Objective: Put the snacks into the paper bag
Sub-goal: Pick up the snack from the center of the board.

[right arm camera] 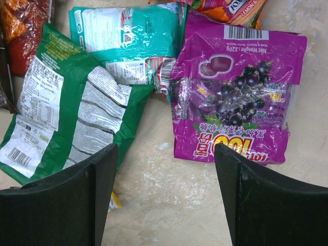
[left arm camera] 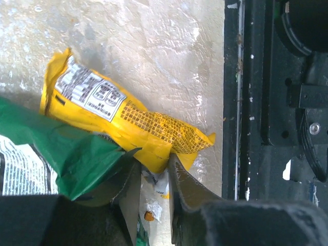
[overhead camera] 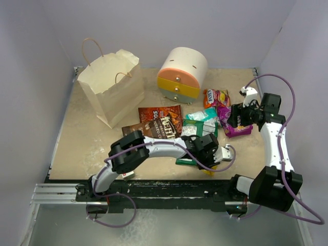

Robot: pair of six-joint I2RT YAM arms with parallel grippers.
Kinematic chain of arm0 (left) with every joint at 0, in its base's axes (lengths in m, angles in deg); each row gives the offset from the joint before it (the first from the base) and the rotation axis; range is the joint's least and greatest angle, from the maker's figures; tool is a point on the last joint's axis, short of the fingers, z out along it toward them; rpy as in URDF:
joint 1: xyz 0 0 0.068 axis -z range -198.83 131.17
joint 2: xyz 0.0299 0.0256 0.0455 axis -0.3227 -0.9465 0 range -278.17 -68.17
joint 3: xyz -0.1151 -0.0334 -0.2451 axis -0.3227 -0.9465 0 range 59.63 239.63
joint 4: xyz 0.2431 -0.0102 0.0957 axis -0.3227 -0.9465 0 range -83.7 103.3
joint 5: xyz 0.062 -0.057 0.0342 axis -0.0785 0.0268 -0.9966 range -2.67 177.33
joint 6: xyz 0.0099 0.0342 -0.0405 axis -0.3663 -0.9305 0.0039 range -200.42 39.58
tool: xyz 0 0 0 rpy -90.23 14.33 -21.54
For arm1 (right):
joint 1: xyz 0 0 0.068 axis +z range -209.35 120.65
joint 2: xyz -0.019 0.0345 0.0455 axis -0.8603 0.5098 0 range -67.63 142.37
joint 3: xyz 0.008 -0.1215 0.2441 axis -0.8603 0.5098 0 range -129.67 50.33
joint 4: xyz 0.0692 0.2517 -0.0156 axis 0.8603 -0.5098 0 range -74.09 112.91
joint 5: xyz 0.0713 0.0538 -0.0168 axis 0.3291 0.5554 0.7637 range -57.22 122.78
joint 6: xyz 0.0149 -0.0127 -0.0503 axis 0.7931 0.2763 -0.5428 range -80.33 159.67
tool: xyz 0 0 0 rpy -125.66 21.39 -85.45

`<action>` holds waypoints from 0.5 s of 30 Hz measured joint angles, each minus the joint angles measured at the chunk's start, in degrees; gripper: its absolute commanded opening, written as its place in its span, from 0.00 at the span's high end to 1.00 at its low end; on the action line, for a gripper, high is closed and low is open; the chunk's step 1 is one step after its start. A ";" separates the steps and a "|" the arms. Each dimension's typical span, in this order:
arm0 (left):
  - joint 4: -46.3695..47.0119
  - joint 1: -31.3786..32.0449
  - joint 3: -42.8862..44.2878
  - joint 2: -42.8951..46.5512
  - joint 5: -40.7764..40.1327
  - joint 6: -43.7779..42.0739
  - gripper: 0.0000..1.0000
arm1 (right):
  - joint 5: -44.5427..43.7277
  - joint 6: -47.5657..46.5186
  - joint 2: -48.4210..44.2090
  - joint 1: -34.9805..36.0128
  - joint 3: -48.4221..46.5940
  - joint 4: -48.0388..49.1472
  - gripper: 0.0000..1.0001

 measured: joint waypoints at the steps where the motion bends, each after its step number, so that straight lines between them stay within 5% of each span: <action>1: -0.20 0.00 0.00 0.00 0.04 -0.57 0.79 | -0.02 0.00 -0.02 0.00 0.00 0.00 0.22; 7: -3.76 0.22 0.22 0.94 0.94 -5.49 0.91 | -0.66 -0.02 0.00 0.00 0.00 -0.02 0.22; 15: -20.41 0.11 2.34 2.89 6.99 -16.22 0.92 | -1.03 -0.02 0.37 0.00 0.02 -0.02 0.22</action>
